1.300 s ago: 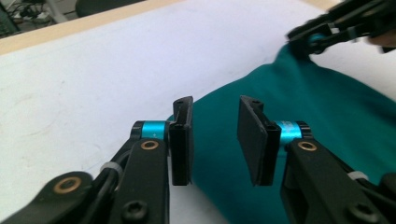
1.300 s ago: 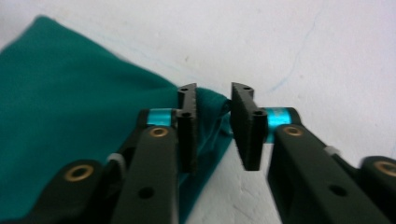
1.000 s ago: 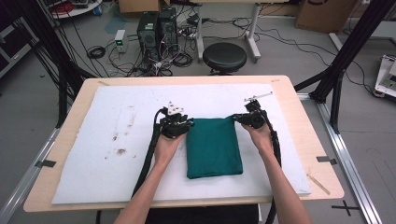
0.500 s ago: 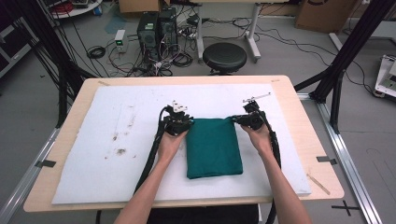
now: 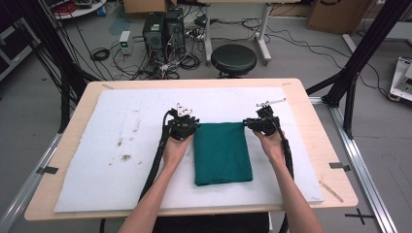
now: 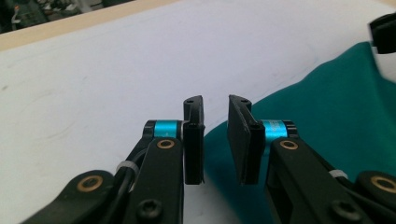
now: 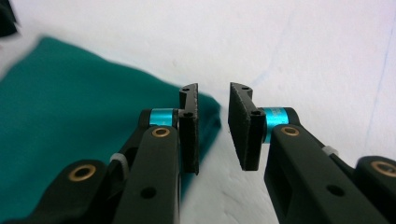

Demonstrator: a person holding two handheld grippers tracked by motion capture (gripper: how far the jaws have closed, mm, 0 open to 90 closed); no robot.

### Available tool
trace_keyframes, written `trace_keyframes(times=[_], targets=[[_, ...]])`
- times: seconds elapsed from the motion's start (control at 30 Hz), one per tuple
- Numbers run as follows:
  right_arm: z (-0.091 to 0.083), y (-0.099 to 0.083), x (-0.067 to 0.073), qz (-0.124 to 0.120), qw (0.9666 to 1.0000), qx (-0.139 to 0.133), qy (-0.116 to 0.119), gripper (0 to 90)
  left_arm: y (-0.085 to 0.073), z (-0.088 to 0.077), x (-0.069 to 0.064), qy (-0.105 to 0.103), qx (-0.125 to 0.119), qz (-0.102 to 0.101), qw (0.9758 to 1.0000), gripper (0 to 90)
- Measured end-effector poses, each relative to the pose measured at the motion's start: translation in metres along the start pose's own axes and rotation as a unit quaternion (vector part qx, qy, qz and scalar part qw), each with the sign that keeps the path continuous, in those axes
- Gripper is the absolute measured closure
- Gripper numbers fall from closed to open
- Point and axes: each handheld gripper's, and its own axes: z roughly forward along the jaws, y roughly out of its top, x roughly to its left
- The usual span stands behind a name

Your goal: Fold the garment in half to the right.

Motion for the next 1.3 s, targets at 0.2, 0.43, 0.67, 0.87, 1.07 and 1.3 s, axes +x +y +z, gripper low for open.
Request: trace_keyframes(times=[0.2,0.43,0.67,0.87,1.07,1.3], targets=[[0.023,0.000,-0.001,-0.001,0.9993,0.030,-0.021,72.8,-0.007,0.013,-0.001,0.033,0.040,0.024,0.9984,74.6],[0.013,-0.001,-0.008,0.027,0.9972,0.020,-0.067,59.3,-0.002,-0.004,-0.001,0.034,0.020,0.020,0.9990,71.3],[-0.030,-0.011,0.014,-0.012,0.9997,-0.016,-0.012,62.6,-0.009,-0.037,-0.020,-0.036,-0.004,0.046,0.9983,70.3],[-0.023,-0.039,0.050,-0.065,0.9967,0.006,0.048,66.6,-0.025,-0.037,-0.033,-0.085,0.026,0.063,0.9941,70.3],[-0.016,-0.062,0.048,-0.074,0.9964,0.030,0.027,69.3,-0.039,-0.030,-0.032,-0.054,0.057,0.081,0.9936,70.7],[-0.044,-0.068,0.056,-0.076,0.9960,-0.004,0.046,62.6,-0.037,-0.063,-0.040,-0.103,0.006,0.075,0.9918,68.9]])
